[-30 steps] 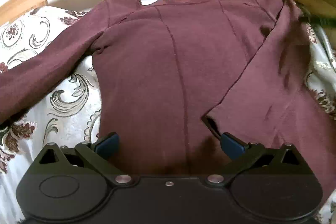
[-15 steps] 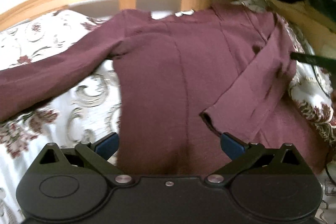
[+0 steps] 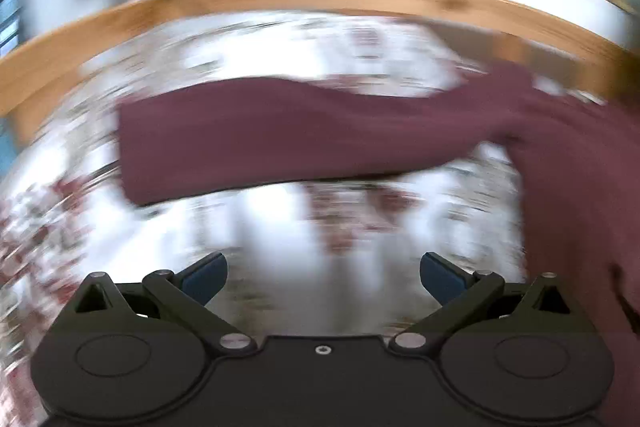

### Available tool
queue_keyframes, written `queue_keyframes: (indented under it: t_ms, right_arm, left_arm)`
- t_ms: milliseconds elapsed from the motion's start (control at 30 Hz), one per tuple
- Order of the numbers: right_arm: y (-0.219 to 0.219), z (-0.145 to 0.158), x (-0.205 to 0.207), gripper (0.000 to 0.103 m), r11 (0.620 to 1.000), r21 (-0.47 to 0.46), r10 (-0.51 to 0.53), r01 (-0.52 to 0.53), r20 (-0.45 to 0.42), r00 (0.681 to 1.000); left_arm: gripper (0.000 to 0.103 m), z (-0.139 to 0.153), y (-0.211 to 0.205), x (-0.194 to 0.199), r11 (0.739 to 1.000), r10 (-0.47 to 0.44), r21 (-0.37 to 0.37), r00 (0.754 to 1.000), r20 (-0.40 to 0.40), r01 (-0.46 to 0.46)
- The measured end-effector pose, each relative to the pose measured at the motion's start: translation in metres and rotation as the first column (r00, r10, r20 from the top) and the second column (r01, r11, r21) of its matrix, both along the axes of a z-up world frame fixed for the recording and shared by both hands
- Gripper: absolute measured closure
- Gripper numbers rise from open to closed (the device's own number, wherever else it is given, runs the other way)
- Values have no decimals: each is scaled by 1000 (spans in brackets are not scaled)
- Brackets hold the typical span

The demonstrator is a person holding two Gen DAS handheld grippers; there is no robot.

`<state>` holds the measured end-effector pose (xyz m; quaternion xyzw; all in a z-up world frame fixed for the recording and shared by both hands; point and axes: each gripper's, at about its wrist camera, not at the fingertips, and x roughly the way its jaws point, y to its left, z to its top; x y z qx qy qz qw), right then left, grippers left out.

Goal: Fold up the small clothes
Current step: 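Reach the left tool to the other sleeve cuff and close on it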

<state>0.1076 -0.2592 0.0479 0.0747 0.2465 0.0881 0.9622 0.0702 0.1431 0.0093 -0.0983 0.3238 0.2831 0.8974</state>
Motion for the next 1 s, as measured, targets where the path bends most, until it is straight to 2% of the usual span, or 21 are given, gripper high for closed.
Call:
queue_keyframes:
  t_ms: [100,300,467,633,733,800,833,867,967,1000]
  right_arm:
    - [5,-10,4,0,998,13,55,-55,-38,998]
    - [5,-23,8,0,997,39,68,-65,-68,995]
    - [2,-29,8,0,997,36,66,-63,-79,995]
    - [-2,-34,10,0,998,41,56,-52,-96,994]
    - [-2,-36,11,0,998,43,59,-54,-106,993]
    - [0,-37,11,0,997,41,64,-59,-110,992]
    - [2,-37,11,0,997,39,66,-62,-112,992]
    - [3,-38,11,0,997,38,70,-66,-113,991]
    - [4,-40,11,0,997,38,76,-72,-120,990]
    - [5,-40,11,0,997,38,76,-72,-121,990]
  left_arm:
    - [1,2,30,-11,984,171,-49,985,21,-170]
    - [1,11,54,-9,973,229,-56,967,109,-224]
    - [1,15,77,-5,949,312,-105,930,192,-297]
    - [3,20,96,-2,925,381,-84,900,211,-372]
    - [15,21,103,-6,923,385,-89,894,229,-375]
    - [34,22,102,-11,923,384,-92,891,243,-373]
    - [39,22,102,-12,924,383,-94,890,249,-372]
    - [52,22,102,-12,924,382,-97,889,253,-369]
    - [62,25,98,-10,931,364,-94,894,261,-351]
    - [70,25,97,-10,935,353,-95,896,268,-340]
